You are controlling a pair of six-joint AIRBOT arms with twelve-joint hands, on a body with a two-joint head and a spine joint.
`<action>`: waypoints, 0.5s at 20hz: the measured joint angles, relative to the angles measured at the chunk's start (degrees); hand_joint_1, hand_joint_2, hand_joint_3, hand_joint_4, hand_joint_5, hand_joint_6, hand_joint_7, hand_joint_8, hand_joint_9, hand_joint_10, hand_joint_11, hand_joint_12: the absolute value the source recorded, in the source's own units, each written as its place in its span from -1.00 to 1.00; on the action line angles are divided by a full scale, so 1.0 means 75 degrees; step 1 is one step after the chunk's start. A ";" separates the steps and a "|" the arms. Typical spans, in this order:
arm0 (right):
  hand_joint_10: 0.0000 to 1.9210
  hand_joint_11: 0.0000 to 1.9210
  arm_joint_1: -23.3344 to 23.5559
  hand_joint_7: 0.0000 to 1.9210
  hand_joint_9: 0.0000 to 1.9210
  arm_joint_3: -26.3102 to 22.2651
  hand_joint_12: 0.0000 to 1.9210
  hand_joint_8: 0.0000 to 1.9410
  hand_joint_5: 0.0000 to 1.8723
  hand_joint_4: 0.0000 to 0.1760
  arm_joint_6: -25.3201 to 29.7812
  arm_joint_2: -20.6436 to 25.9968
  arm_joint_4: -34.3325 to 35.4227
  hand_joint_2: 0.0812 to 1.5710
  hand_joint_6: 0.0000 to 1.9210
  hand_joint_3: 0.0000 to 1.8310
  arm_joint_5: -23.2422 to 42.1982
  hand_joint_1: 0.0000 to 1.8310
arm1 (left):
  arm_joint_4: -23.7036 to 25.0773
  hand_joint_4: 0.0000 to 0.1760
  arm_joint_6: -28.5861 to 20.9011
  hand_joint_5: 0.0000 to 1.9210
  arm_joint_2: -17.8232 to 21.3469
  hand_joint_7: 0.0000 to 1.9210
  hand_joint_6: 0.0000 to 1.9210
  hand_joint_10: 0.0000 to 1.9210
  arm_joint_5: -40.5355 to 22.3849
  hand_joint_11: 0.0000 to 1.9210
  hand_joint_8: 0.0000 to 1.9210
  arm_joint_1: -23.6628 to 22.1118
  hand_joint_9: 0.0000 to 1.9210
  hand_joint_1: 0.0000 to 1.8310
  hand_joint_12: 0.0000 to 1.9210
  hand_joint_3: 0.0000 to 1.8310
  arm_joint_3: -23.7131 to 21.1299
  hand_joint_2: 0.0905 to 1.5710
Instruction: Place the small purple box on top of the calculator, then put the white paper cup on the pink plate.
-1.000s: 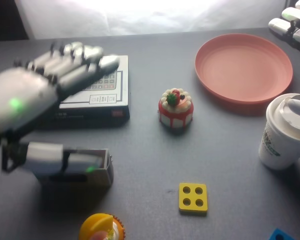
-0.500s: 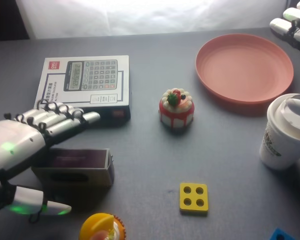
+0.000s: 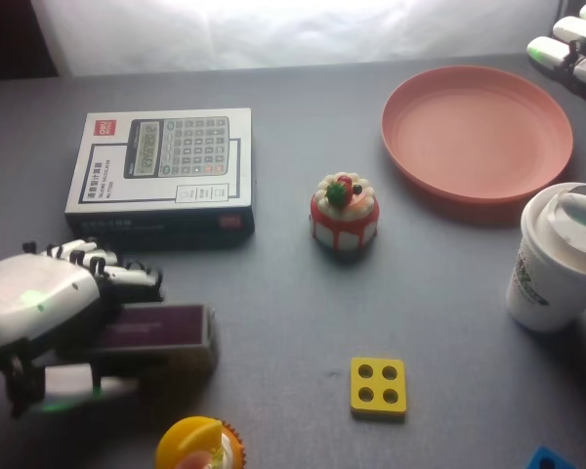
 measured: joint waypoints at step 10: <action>-1.00 -1.00 -0.0009 -1.00 -1.00 0.0029 -1.00 -1.00 -1.00 -1.00 0.0000 -0.0026 0.0055 0.65 -1.00 -1.00 -0.0003 -0.79 | -0.0181 -1.00 -0.0332 -0.20 0.0399 -0.18 0.10 0.95 -0.1463 0.19 0.67 -0.0178 0.04 0.32 1.00 -1.00 -0.0052 0.55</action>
